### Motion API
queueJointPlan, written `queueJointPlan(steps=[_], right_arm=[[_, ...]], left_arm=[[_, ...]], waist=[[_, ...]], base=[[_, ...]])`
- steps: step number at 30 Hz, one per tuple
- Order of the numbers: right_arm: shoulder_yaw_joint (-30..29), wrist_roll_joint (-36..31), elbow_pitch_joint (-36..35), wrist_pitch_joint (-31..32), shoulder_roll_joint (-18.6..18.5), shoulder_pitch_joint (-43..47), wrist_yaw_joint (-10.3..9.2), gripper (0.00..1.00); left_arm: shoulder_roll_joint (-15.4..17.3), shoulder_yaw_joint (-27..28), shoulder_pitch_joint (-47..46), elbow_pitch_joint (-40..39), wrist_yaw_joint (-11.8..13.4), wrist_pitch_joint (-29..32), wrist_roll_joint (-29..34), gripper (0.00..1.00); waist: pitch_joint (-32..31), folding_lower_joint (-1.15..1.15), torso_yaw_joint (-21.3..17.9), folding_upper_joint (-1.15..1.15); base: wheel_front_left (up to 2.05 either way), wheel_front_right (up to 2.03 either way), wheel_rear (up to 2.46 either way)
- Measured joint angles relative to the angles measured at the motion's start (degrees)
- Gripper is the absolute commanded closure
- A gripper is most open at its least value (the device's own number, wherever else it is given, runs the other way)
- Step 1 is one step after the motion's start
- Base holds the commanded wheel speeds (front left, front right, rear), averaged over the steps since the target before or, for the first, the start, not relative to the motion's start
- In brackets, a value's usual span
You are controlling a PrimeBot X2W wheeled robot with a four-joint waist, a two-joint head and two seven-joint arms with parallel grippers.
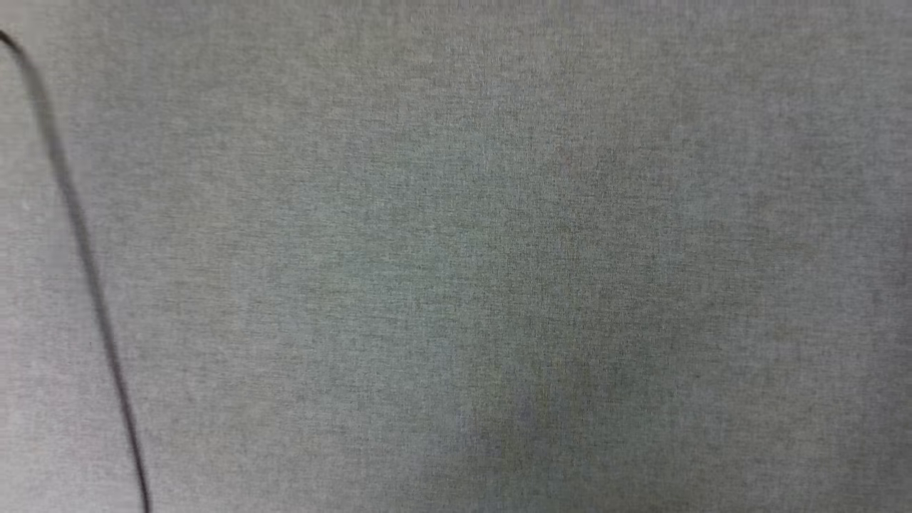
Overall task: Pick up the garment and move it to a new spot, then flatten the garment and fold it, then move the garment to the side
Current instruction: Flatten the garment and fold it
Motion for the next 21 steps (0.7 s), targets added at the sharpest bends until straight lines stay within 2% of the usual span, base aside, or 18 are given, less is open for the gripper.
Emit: queueJointPlan(steps=[9, 17, 21], right_arm=[[2.60, 12.32, -0.34, -1.11, -0.71, 16.85, -0.01, 1.00], [8.36, 25.92, -9.00, 3.88, -4.53, 39.45, -0.03, 1.00], [9.95, 31.70, -13.65, 6.31, -6.60, 50.00, -0.02, 1.00]], left_arm=[[-2.12, -6.54, 18.36, 0.58, 0.01, -3.33, -5.20, 1.00], [-1.56, -8.50, 38.30, -3.79, 0.04, -3.80, -9.65, 1.00], [-1.13, -9.90, 47.12, -6.06, 1.04, -3.76, -11.29, 1.00]], waist=[[-6.13, -0.01, 0.24, 0.00], [-14.56, -0.03, 0.37, 0.00], [-18.65, -0.03, 0.45, 0.01]], base=[[0.00, 0.00, 0.00], [0.00, 0.00, 0.00], [0.00, 0.00, 0.00]])
